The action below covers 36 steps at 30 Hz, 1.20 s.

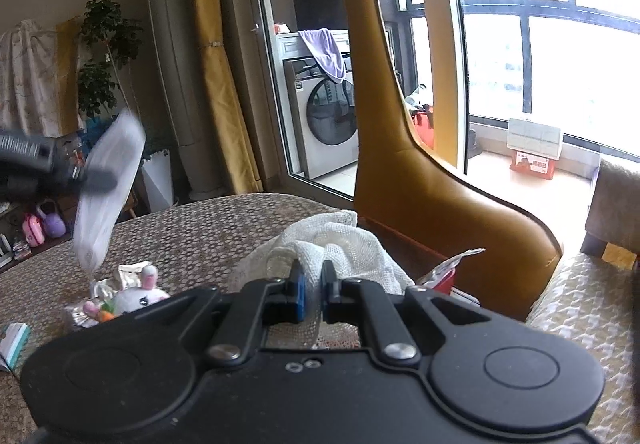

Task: Organize soft objects
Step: 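Carry the gauze with the right tool and the bubble bag with the left tool into the red box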

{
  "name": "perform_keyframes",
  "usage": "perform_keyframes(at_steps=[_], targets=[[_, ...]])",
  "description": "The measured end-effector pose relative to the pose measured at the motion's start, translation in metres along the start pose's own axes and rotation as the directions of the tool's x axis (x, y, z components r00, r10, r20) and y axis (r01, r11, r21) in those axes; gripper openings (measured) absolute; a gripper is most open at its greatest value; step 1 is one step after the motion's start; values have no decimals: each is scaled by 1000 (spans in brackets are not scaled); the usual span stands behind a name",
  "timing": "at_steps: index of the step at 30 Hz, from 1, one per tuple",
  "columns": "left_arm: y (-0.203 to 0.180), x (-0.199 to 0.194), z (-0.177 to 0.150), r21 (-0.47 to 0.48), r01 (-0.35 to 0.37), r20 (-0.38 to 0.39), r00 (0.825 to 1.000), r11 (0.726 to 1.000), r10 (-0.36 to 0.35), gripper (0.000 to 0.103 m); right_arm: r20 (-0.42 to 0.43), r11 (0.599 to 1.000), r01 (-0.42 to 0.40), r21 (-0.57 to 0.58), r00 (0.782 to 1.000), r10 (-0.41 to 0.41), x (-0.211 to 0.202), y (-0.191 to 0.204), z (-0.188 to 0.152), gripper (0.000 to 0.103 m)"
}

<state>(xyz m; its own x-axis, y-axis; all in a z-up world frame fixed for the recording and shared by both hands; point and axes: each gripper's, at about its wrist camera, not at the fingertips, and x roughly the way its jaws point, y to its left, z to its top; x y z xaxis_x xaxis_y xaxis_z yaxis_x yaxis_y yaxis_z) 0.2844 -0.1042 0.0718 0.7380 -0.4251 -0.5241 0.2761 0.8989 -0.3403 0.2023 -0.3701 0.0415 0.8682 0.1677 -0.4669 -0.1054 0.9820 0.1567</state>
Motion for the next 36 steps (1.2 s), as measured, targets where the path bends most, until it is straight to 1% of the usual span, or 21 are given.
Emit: perform_keyframes(at_steps=[3, 8, 12, 17, 21, 25, 31, 36], targets=[[-20, 25, 11, 28, 27, 10, 1000, 999, -27, 10, -6, 1000, 8, 0, 1000, -8, 6, -7, 2, 7], [-44, 70, 18, 52, 47, -14, 999, 998, -46, 10, -22, 1000, 23, -3, 999, -23, 18, -19, 6, 7], [-56, 101, 19, 50, 66, -32, 997, 997, -64, 10, -46, 999, 38, -4, 998, -38, 34, -30, 8, 7], [-64, 143, 15, 75, 64, -80, 995, 995, -58, 10, -93, 999, 43, -15, 995, -45, 59, -40, 10, 7], [-63, 176, 7, 96, 48, -117, 993, 994, -37, 10, -129, 999, 45, -16, 991, -47, 80, -45, 10, 7], [-60, 209, -4, 106, 48, -176, 984, 993, -29, 10, -150, 999, 49, -16, 987, -51, 102, -46, 7, 7], [-58, 239, -21, 155, 33, -239, 971, 987, 5, 10, -171, 998, 51, -27, 984, -54, 130, -48, -1, 7], [-57, 260, -30, 193, 31, -307, 951, 981, 31, 10, -198, 997, 57, -55, 978, -66, 145, -47, -11, 8]])
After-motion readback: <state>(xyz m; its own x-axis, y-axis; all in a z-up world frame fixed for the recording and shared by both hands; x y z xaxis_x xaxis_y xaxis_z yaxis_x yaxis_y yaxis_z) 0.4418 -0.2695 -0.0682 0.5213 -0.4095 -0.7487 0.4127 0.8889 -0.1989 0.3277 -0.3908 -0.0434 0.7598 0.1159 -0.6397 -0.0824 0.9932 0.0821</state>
